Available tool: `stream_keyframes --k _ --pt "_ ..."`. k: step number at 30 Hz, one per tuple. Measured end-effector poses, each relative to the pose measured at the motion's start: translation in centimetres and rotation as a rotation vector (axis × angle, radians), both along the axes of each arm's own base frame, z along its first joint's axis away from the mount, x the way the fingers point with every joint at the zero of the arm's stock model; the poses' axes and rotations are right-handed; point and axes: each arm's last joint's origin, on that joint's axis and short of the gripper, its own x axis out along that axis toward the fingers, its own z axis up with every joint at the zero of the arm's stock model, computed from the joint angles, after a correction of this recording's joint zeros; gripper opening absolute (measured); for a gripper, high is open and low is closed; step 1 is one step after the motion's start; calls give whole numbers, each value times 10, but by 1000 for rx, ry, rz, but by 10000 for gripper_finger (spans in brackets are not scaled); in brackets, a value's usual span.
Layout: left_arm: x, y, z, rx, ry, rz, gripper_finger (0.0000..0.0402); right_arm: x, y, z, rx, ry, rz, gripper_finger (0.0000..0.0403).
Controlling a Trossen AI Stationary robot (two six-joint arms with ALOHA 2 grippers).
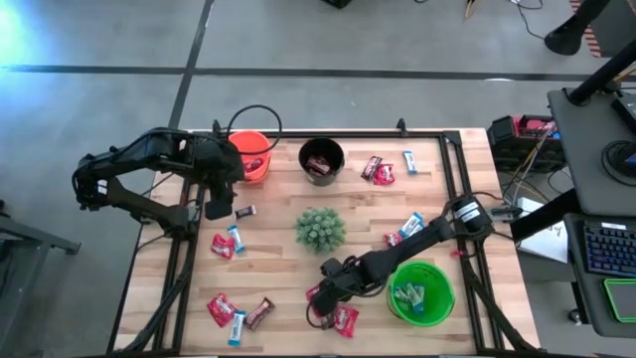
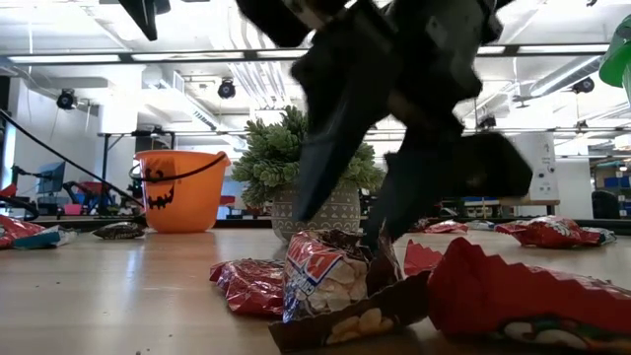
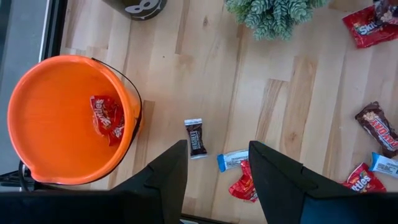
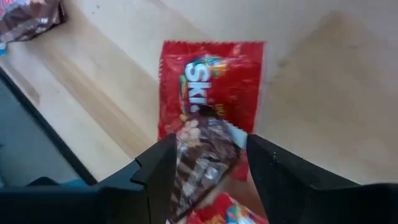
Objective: Sort candy
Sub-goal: Put the brown chocolate into the black bucket
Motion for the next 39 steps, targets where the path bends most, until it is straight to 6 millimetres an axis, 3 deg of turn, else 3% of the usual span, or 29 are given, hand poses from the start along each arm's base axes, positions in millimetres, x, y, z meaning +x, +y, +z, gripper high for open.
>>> stream_keyframes --k 7,13,20,29,39 --pt "0 0 0 -1 0 0 152 11 8 -14 51 -12 10 185" --pt "1 0 -1 -1 4 0 152 12 9 -14 63 -3 21 169" --pt "1 0 -1 -1 5 0 152 9 9 -7 76 9 56 122" --pt "2 0 -1 0 7 0 152 7 10 -7 66 17 71 14" --pt "2 0 -1 0 7 0 152 6 11 -2 81 12 121 14"
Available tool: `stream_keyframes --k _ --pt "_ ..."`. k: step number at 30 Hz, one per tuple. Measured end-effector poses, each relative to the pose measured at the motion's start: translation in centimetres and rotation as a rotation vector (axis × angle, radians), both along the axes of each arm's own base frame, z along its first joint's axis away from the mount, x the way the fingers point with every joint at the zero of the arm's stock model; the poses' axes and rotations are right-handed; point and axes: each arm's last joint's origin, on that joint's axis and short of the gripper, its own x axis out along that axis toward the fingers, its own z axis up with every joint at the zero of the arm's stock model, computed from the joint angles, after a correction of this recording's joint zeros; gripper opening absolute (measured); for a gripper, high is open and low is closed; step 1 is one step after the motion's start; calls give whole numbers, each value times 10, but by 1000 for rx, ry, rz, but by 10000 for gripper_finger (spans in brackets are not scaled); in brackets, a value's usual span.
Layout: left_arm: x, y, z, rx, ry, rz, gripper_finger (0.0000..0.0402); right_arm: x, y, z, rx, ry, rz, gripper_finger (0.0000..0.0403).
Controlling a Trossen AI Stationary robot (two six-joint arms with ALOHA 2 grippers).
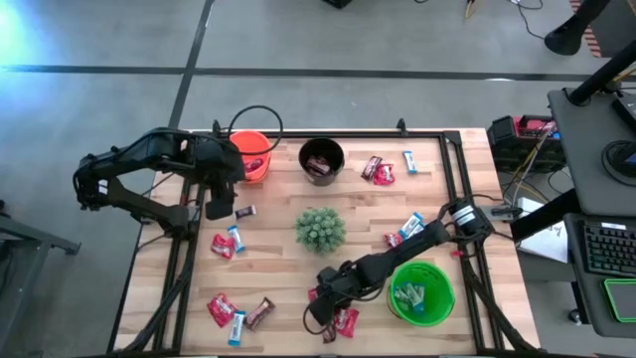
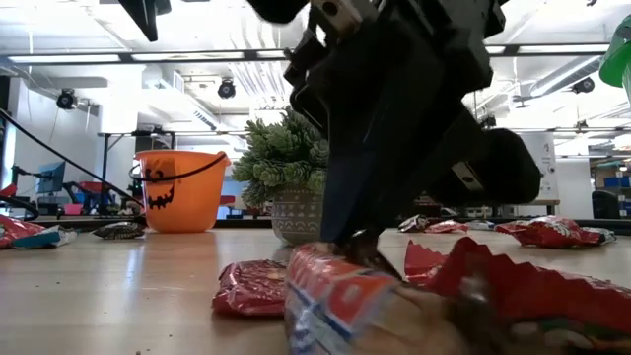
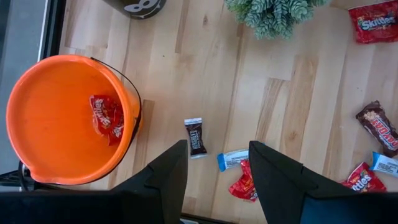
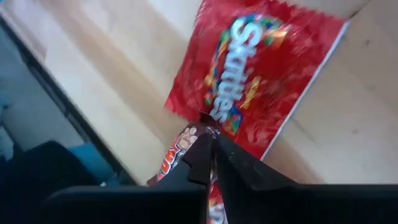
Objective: Sort candy
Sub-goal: Put the brown chocolate into the black bucket
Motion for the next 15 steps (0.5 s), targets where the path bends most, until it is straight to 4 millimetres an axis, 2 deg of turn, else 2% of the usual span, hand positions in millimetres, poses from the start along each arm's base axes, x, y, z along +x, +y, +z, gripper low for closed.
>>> stream_keyframes --k 4,15 --pt "0 0 0 0 0 0 152 0 0 4 21 -11 53 34" --pt "0 0 0 0 0 0 152 -3 1 5 53 5 116 124"
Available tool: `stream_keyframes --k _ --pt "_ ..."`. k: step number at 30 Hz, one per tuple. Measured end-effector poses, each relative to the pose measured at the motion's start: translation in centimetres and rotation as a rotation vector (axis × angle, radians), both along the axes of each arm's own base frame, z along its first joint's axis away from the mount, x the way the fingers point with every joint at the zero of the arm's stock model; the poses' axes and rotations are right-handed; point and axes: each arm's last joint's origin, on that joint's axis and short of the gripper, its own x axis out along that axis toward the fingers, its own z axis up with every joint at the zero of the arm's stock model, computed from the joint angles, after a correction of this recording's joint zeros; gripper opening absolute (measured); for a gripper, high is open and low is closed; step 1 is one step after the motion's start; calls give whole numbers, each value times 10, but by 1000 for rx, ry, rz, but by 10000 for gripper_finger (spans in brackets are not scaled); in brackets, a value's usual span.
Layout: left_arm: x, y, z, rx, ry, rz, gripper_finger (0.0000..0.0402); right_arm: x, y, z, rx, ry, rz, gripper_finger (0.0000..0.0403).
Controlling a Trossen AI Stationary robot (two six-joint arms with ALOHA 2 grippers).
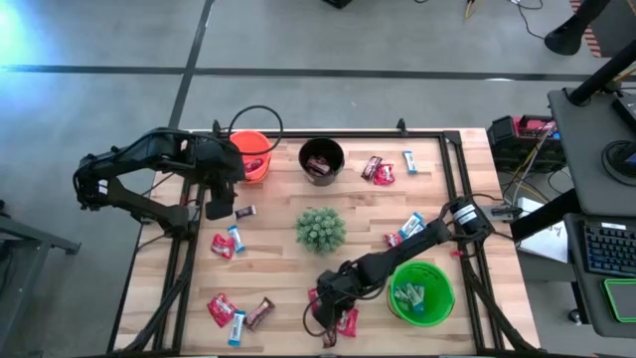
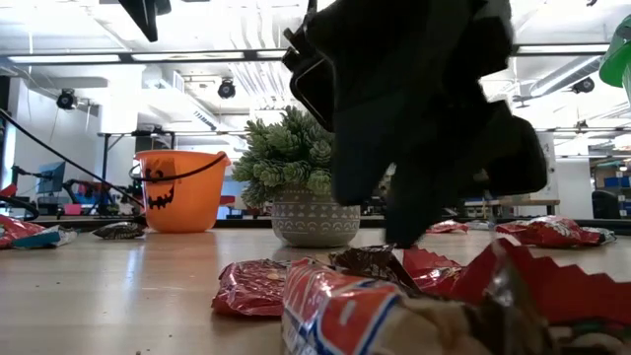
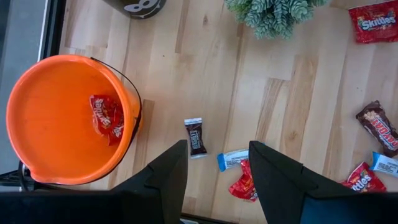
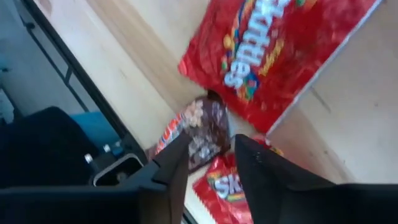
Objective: Sort candy
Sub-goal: Put the brown chocolate into the black bucket
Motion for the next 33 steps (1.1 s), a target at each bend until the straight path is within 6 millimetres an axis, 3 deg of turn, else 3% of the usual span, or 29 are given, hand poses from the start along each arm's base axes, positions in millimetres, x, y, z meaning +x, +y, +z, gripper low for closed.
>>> stream_keyframes --k 12,33 --pt "1 0 -1 0 3 0 152 2 -5 -2 -7 -11 27 174" --pt "1 0 -1 6 5 -17 152 3 -9 -9 32 25 29 176"
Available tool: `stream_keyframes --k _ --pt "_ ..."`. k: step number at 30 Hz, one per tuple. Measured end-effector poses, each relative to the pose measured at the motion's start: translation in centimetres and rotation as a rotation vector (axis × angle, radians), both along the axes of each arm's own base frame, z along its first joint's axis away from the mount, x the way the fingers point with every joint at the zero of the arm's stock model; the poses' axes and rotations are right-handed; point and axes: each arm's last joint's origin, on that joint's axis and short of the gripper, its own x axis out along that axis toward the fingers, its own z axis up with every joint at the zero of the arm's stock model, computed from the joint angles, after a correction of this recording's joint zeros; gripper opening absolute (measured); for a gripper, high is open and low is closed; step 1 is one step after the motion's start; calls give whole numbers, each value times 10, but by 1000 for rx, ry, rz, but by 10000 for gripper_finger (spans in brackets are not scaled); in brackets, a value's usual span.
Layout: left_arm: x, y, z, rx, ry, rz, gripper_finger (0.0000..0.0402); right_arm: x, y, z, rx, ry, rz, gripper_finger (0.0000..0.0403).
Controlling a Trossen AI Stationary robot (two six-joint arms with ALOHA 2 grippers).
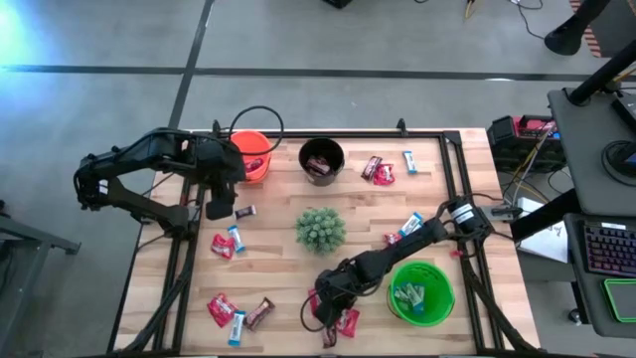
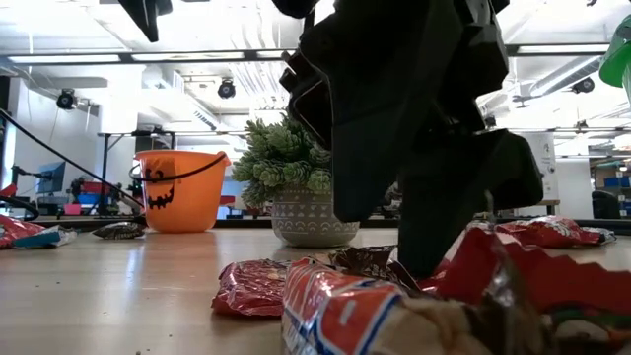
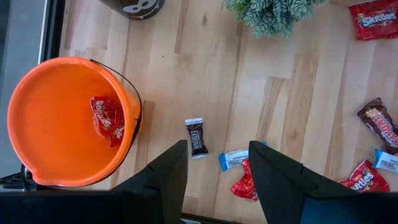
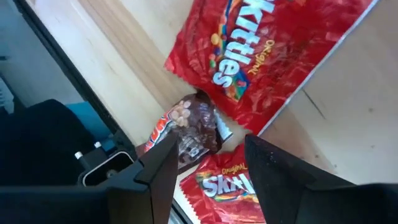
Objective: Sort candy
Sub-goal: Put the brown chocolate into the black bucket
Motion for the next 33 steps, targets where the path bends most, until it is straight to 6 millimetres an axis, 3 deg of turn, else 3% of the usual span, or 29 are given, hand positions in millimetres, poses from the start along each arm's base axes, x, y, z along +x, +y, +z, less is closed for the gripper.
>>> stream_keyframes --k 4,10,17,20,25,33 --pt "0 0 0 0 0 -1 152 2 1 1 10 -25 1 176" --pt "0 0 0 0 0 -1 152 9 5 -16 48 -25 12 176" --pt "1 0 -1 3 5 -9 152 12 4 -16 41 -38 7 170" --pt "2 0 -1 2 9 -9 152 12 4 -17 44 -26 -1 136" --pt "2 0 -1 2 11 -9 152 12 4 -17 44 -27 0 28" --pt "2 0 -2 1 21 -8 152 8 2 -7 35 -10 34 10"
